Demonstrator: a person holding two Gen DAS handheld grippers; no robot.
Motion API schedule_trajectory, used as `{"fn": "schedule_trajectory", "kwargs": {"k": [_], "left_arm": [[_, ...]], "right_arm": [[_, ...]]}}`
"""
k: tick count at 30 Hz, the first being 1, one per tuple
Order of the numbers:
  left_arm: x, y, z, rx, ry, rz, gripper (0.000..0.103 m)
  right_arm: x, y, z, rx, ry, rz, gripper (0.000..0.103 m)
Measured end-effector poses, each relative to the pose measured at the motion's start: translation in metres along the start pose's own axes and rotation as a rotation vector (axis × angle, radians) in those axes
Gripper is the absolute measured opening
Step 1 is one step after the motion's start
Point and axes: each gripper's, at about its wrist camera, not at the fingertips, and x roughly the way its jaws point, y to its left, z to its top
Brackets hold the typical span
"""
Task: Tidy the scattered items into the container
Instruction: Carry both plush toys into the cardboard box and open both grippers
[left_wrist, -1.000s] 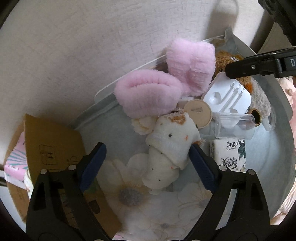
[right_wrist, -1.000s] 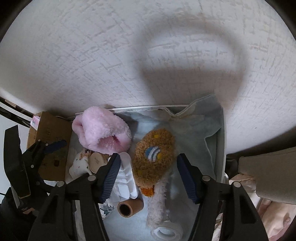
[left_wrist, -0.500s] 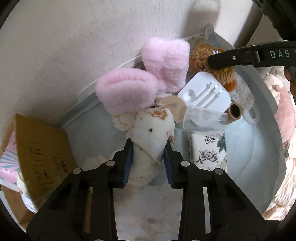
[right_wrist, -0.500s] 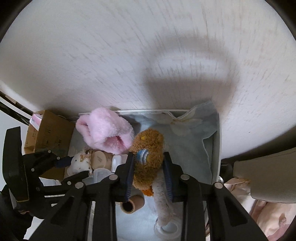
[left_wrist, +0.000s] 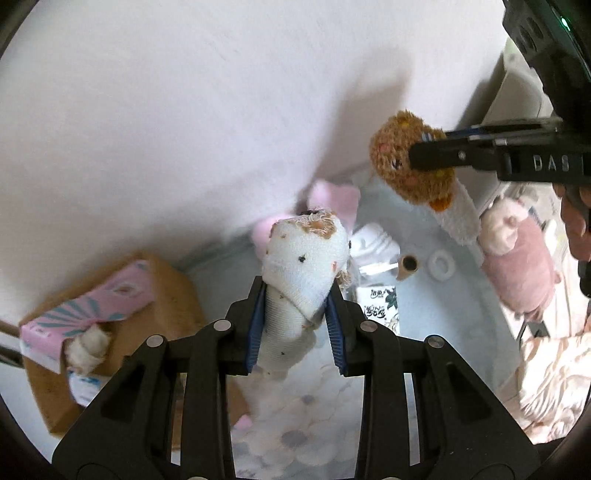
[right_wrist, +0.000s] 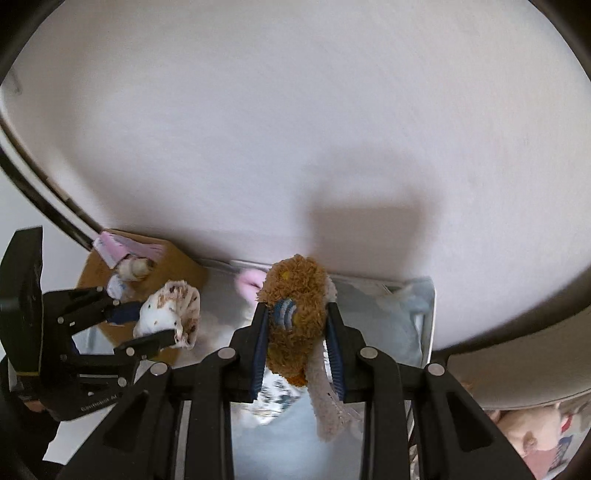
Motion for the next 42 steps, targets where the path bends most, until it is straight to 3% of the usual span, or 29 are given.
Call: {"fn": "schedule_trajectory", "kwargs": {"k": [6,11,18,24,28,34,37,40,42], "left_arm": [[-0.053,0.034,0.000,-0.085,-0.075,-0.015,0.027],[-0.077,0.077,0.001,-0.136,-0.118,0.045,0.027],[-0.098,0.149,-0.033,-0.230,-0.142,0.107,0.027],[-0.091,0.208,-0.065,-0.321,-0.134,0.179,0.027],[-0.075,0.250,-0.090,-0.408,-0.107,0.186,0.027],[-0.050,0.281,-0.108,-0.481,-0.074,0.166,0.027],[-0.043,0.285,-0.110,-0.479,-0.062,0.159,0.027],[-0.040,0.287,-0.109,-0.479,-0.057,0.149,0.027],[-0.039,0.287,-0.108,-0.474,-0.057,0.147,0.027]], "right_arm": [[-0.013,0.055,0.032,-0.077,-0.036,0.018,0.027],[-0.013,0.111,0.047,-0.157,-0.049,0.064,0.027],[0.024,0.192,0.064,-0.241,-0.012,0.135,0.027],[0.080,0.256,0.075,-0.258,0.048,0.177,0.027],[0.114,0.274,0.067,-0.264,0.098,0.188,0.027],[0.162,0.303,0.057,-0.304,0.171,0.159,0.027],[0.160,0.295,0.050,-0.335,0.193,0.150,0.027],[0.165,0.310,0.053,-0.335,0.196,0.147,0.027],[0.147,0.287,0.047,-0.338,0.196,0.148,0.027]]}}
